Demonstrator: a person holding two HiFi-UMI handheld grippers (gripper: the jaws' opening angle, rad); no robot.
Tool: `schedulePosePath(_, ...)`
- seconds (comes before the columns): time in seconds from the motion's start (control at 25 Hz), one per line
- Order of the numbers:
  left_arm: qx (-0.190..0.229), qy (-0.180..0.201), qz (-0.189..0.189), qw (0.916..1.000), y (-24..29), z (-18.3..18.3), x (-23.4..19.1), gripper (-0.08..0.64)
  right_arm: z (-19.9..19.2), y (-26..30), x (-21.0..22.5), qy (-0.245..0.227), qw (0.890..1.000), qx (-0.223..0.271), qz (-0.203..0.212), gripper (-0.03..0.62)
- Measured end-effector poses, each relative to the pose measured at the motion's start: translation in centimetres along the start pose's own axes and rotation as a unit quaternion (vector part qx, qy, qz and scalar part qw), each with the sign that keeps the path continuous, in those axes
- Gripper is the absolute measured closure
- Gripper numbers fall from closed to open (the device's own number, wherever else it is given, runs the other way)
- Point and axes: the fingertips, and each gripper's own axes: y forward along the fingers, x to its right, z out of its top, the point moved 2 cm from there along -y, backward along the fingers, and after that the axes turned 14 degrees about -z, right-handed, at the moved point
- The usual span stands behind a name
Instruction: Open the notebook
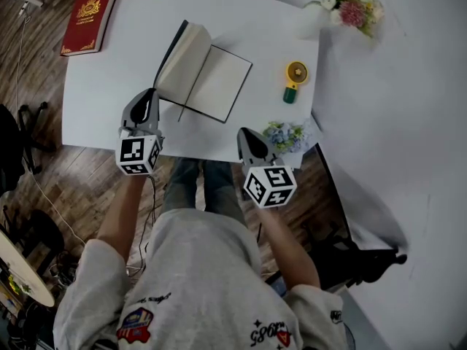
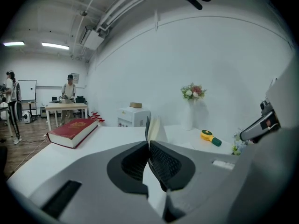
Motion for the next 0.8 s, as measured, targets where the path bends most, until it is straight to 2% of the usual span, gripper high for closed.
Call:
schedulePosePath(0.44, -0.009, -0.033, 0.017, 0.9993, 0.1, -1.4, -2.7, 0.543, 0.2, 0.3, -0.1, -0.001, 1.0, 0.0, 0.001, 0.6)
schedulePosePath(0.8, -0.023, -0.102, 0.031, 0.9941, 0.3, -3.6, -5.6, 0.543, 0.6, 0.8, -0.1, 0.001, 1.0, -0.002, -0.005, 0.6)
